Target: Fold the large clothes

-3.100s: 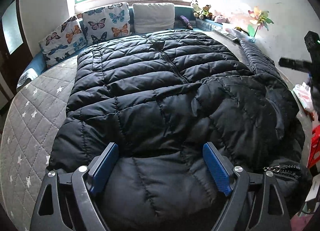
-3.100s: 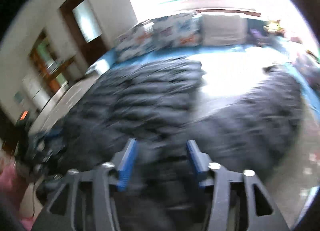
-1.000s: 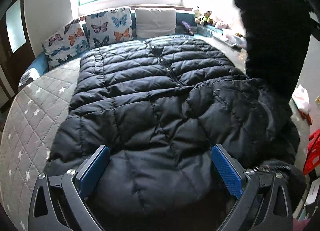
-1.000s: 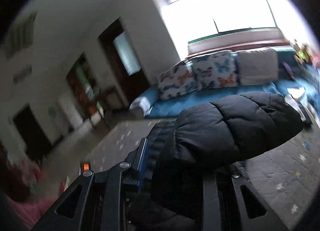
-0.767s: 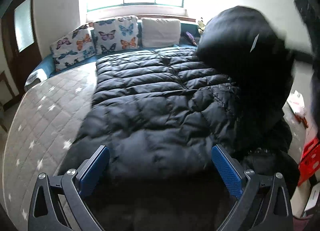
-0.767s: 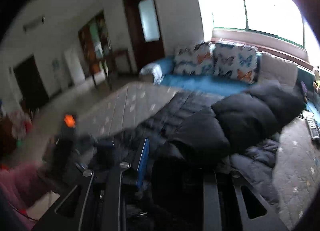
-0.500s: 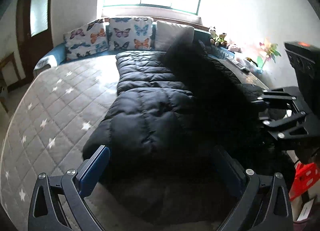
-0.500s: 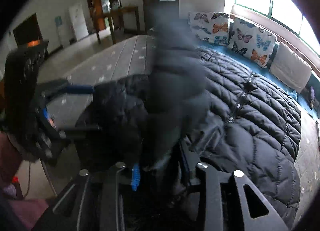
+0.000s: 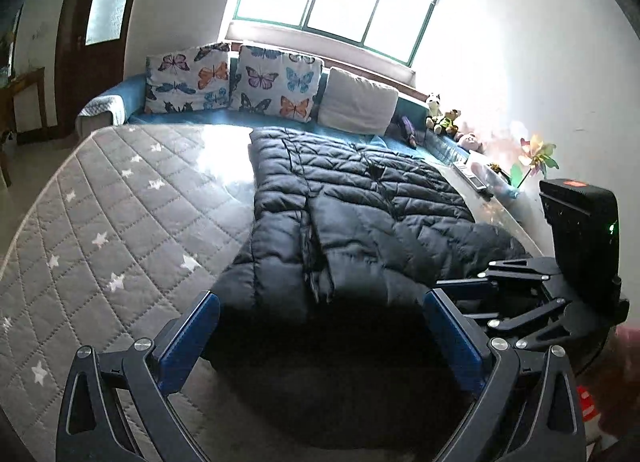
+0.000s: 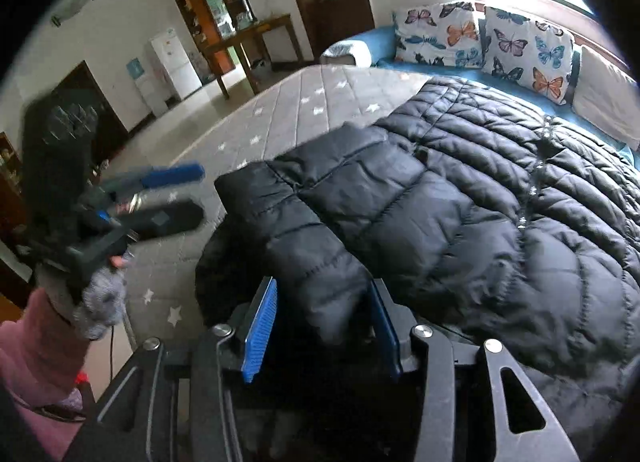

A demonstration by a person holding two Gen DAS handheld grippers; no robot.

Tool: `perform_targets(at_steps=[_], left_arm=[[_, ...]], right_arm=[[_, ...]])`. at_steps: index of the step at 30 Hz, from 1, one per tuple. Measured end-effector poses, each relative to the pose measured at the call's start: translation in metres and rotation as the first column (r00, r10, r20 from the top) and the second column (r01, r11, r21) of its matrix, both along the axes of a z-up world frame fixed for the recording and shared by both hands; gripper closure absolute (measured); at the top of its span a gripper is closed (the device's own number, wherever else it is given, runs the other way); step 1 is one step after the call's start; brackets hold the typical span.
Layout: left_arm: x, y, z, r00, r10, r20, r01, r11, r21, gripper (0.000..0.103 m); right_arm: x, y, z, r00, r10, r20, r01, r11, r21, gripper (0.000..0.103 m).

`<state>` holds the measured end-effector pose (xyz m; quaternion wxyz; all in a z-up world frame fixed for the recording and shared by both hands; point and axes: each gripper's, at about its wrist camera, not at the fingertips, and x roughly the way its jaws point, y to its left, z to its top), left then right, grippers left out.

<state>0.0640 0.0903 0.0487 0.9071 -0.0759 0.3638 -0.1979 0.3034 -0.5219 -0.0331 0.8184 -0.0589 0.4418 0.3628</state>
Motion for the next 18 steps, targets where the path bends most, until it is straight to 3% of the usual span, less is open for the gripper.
perform_targets(at_steps=[4,8,10,13,16,18], left_arm=[[0.005,0.000,0.014,1.000,0.016,0.019,-0.016,1.000,0.006,0.000],[0.007,-0.006,0.029,0.999,0.010,0.044,-0.009,0.999,-0.032,0.000],[0.009,-0.015,0.037,0.998,-0.014,0.054,0.016,0.999,-0.047,0.000],[0.012,-0.036,0.042,0.996,-0.060,0.061,0.062,0.997,-0.037,0.000],[0.017,-0.062,0.044,0.991,-0.117,0.057,0.118,0.993,-0.018,0.000],[0.021,-0.079,0.044,0.987,-0.153,0.049,0.154,0.988,-0.012,0.000]], right_arm=[[-0.007,-0.029,0.032,0.999,-0.028,0.043,0.025,0.996,0.084,0.052],[-0.006,-0.092,0.059,0.983,-0.154,0.098,0.142,0.982,0.125,0.043],[-0.003,-0.132,0.062,0.954,-0.266,0.139,0.255,0.963,0.090,0.043],[0.007,-0.195,0.051,0.883,-0.446,0.148,0.443,0.895,0.052,0.043],[0.015,-0.235,0.029,0.833,-0.545,0.095,0.543,0.838,0.048,0.043],[0.020,-0.248,0.014,0.818,-0.573,0.051,0.570,0.819,0.064,0.043]])
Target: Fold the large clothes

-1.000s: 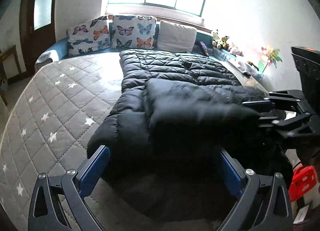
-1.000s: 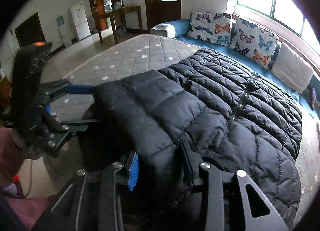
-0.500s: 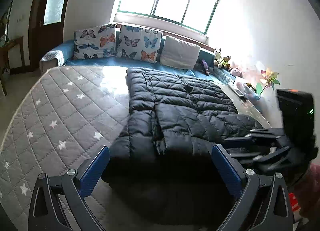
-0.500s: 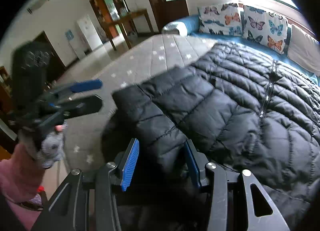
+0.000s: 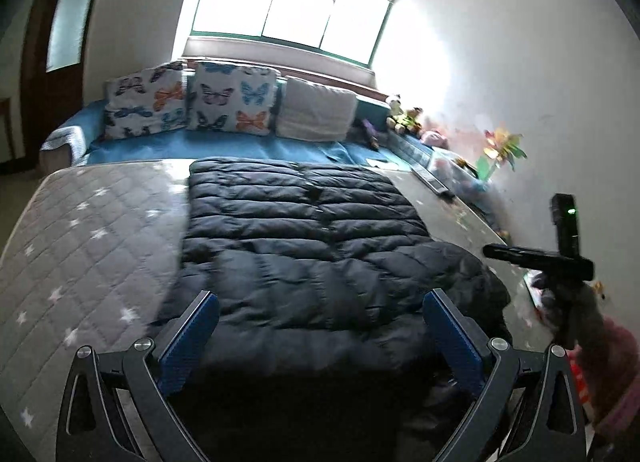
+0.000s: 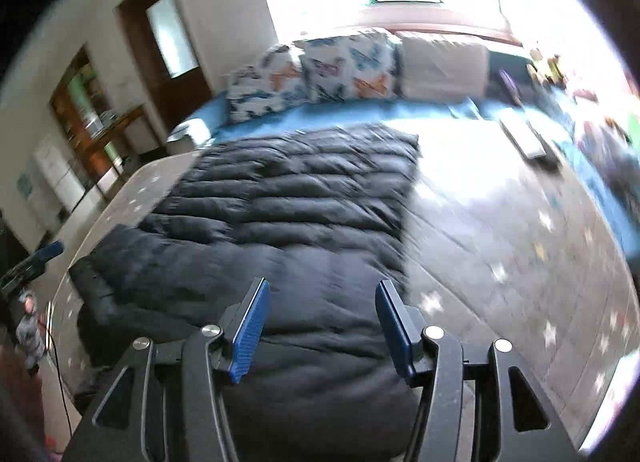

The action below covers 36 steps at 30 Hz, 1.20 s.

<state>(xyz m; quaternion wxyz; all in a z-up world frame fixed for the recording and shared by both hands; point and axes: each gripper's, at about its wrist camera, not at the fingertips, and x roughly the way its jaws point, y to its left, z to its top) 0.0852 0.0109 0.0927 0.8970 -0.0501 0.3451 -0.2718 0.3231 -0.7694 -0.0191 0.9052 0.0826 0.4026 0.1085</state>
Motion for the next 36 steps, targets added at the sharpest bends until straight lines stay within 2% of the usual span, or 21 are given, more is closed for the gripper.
perform_targets(at_steps=[3,4,6,7,9,10,12,14,17,19,21,24,28,31,34,36], left_arm=[[0.006,-0.026,-0.002,0.999,-0.040,-0.008,0.040,0.999,0.016,0.000],[0.008,-0.034,-0.003,0.999,-0.051,-0.014,0.051,0.998,0.025,0.000],[0.010,-0.047,-0.005,0.997,-0.074,-0.023,0.074,0.997,0.036,0.000],[0.011,-0.053,-0.006,0.996,-0.082,-0.027,0.083,0.996,0.043,0.000],[0.012,-0.062,-0.008,0.995,-0.097,-0.021,0.098,0.993,0.063,0.000],[0.014,-0.066,-0.008,0.994,-0.106,-0.014,0.107,0.992,0.074,0.000],[0.019,-0.067,-0.013,0.994,-0.108,-0.018,0.109,0.990,0.085,0.000],[0.030,-0.068,-0.023,0.995,-0.092,-0.045,0.096,0.991,0.092,0.006],[0.045,-0.059,-0.043,0.994,-0.064,-0.093,0.074,0.991,0.108,0.018],[0.050,-0.049,-0.053,0.994,-0.054,-0.097,0.065,0.991,0.121,0.029],[0.053,-0.040,-0.062,0.994,-0.037,-0.106,0.052,0.988,0.143,0.031],[0.058,-0.027,-0.076,0.993,-0.010,-0.115,0.029,0.985,0.171,0.031],[0.060,-0.017,-0.082,0.993,-0.011,-0.117,0.028,0.989,0.146,0.036],[0.061,-0.013,-0.088,0.993,-0.003,-0.119,0.021,0.989,0.149,0.039],[0.060,-0.010,-0.092,0.994,-0.004,-0.109,0.023,0.985,0.171,0.042],[0.062,-0.008,-0.097,0.993,-0.010,-0.117,0.031,0.983,0.180,0.042]], right_arm=[[0.004,0.009,-0.024,0.999,0.033,-0.035,-0.031,0.998,0.061,0.043],[0.005,0.019,-0.029,0.998,0.040,-0.039,-0.038,0.998,0.045,0.039],[-0.002,0.036,-0.034,0.998,0.062,-0.021,-0.063,0.997,-0.039,0.034],[-0.004,0.053,-0.035,0.997,0.076,-0.011,-0.077,0.989,-0.125,0.034],[-0.009,0.072,-0.027,0.993,0.113,0.017,-0.106,0.966,-0.236,0.034],[-0.012,0.078,-0.021,0.990,0.134,0.034,-0.121,0.959,-0.258,0.034],[-0.016,0.087,-0.012,0.981,0.187,0.057,-0.168,0.955,-0.242,0.034],[-0.014,0.101,-0.012,0.972,0.234,0.025,-0.223,0.949,-0.225,0.034],[-0.008,0.121,-0.036,0.957,0.285,-0.051,-0.289,0.929,-0.229,0.034],[-0.008,0.129,-0.047,0.956,0.286,-0.062,-0.292,0.922,-0.255,0.034],[-0.010,0.131,-0.041,0.953,0.297,-0.066,-0.303,0.915,-0.266,0.034],[-0.011,0.130,-0.021,0.946,0.319,-0.053,-0.323,0.920,-0.224,0.034],[-0.003,0.144,-0.005,0.936,0.353,-0.007,-0.349,0.920,-0.178,0.034],[0.013,0.166,-0.023,0.924,0.379,-0.047,-0.381,0.904,-0.192,0.034],[0.023,0.183,-0.056,0.917,0.381,-0.115,-0.398,0.887,-0.232,0.033],[0.020,0.185,-0.057,0.915,0.387,-0.117,-0.404,0.878,-0.255,0.033]])
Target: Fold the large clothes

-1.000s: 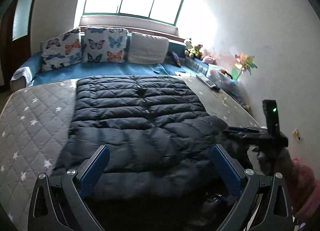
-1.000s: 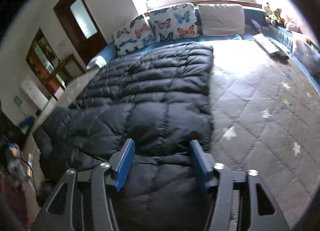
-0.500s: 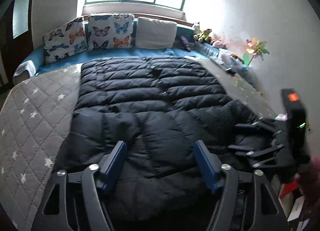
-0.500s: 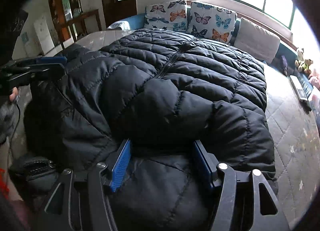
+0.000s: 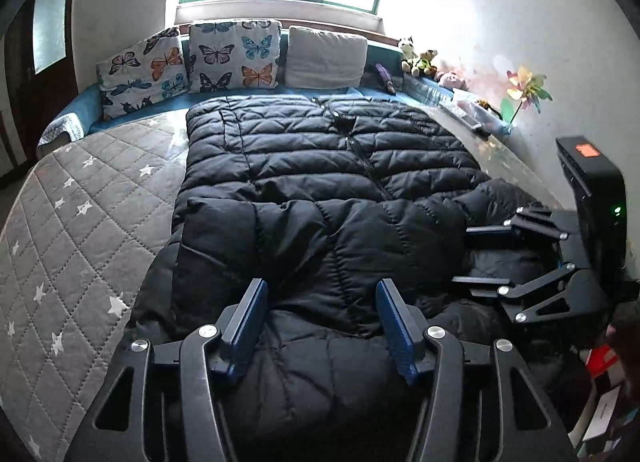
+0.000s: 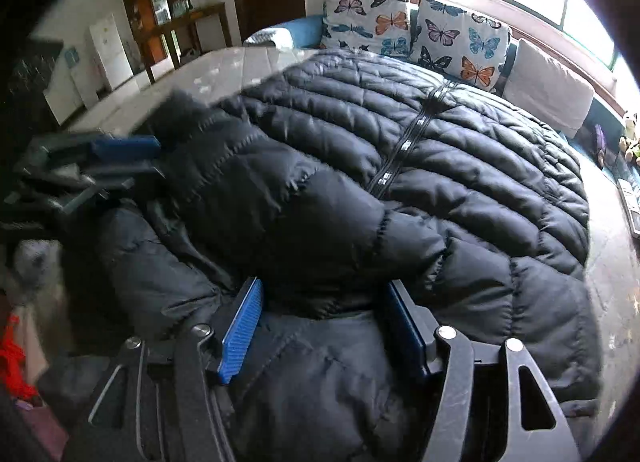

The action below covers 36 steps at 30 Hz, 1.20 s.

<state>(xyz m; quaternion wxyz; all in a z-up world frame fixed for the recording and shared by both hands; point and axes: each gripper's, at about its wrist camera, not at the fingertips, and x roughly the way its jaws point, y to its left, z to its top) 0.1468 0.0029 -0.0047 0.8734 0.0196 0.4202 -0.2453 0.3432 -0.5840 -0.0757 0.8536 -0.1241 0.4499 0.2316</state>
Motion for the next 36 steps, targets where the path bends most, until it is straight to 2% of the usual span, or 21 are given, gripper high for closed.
perform_targets(at_steps=[5,9,13,17,22,25,30,36], left_arm=[[0.001,0.000,0.012,0.999,0.020,-0.035,-0.021,1.000,-0.021,0.042],[-0.006,-0.006,0.036,1.000,0.004,0.001,-0.004,0.999,-0.039,0.042],[-0.003,-0.017,0.046,1.000,-0.020,0.015,0.021,0.998,-0.057,0.042],[0.015,-0.019,0.033,1.000,0.003,-0.015,-0.004,0.999,-0.039,0.042],[0.026,-0.008,0.008,0.998,0.015,-0.068,-0.020,0.998,-0.067,0.042],[0.028,-0.010,0.001,0.997,0.013,-0.074,-0.018,0.998,-0.059,0.042],[0.029,-0.008,-0.005,0.997,0.012,-0.073,-0.017,0.997,-0.069,0.042],[0.029,-0.007,-0.007,0.997,0.008,-0.073,-0.014,0.996,-0.084,0.042]], right_arm=[[-0.007,-0.005,0.028,1.000,0.018,0.013,-0.019,1.000,0.019,0.033],[-0.012,-0.005,0.044,0.997,0.028,0.066,-0.029,1.000,0.011,0.033],[-0.005,-0.009,0.046,0.999,0.010,0.048,-0.013,0.998,0.059,0.033],[0.004,-0.002,0.035,1.000,0.020,0.016,-0.021,0.996,0.082,0.033],[0.013,0.012,0.003,0.999,0.041,-0.024,-0.040,0.999,0.024,0.032],[0.014,0.013,0.001,0.998,0.046,-0.033,-0.045,0.999,0.015,0.032],[0.005,0.002,0.017,0.999,0.049,-0.011,-0.049,0.999,0.016,0.032],[-0.016,-0.054,0.051,0.997,-0.057,0.060,0.056,0.998,0.005,0.032]])
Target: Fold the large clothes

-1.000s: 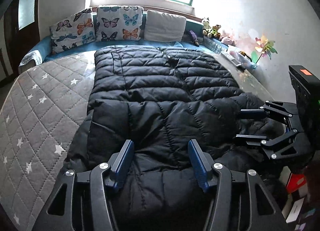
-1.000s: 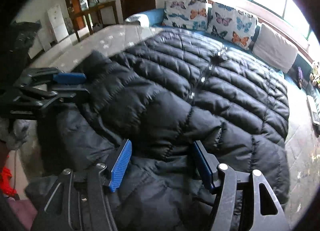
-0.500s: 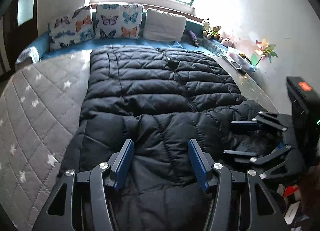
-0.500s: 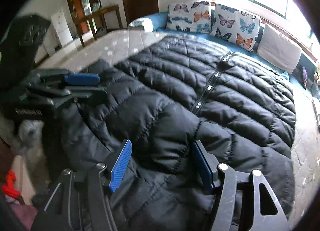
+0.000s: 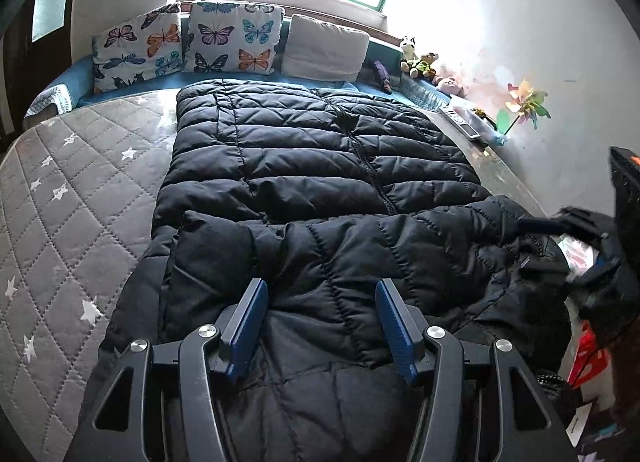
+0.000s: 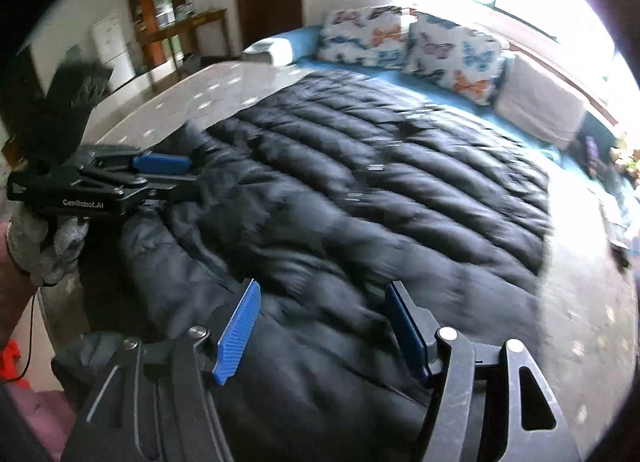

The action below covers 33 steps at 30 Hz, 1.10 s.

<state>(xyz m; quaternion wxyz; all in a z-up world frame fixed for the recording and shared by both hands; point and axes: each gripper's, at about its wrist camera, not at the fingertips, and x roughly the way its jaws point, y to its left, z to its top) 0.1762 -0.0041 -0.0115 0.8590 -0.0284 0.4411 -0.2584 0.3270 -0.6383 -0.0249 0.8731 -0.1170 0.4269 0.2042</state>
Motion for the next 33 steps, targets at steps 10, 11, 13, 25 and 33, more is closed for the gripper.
perform_targets(at_steps=[10,11,13,25,33], left_arm=[[-0.005,-0.003,-0.002,1.000,-0.005,0.015,0.005,1.000,0.023,0.042],[-0.005,-0.004,-0.003,1.000,-0.005,0.016,0.004,1.000,0.027,0.042],[-0.006,-0.005,-0.003,1.000,-0.005,0.017,0.005,0.999,0.036,0.042],[-0.019,-0.005,0.000,0.999,-0.004,0.047,0.001,0.997,0.081,0.042],[-0.059,0.012,0.039,0.994,0.017,0.112,-0.029,0.993,0.114,0.042]], right_arm=[[0.001,-0.082,-0.050,0.979,-0.188,-0.084,0.192,0.980,0.051,0.030],[0.001,-0.083,-0.052,0.979,-0.188,-0.074,0.192,0.980,0.059,0.030],[0.001,-0.080,-0.048,0.979,-0.187,-0.076,0.191,0.980,0.047,0.030],[-0.014,-0.075,-0.046,0.979,-0.190,-0.074,0.193,0.981,0.022,0.030],[-0.023,-0.057,0.000,0.991,-0.134,0.013,0.134,0.990,0.033,0.030]])
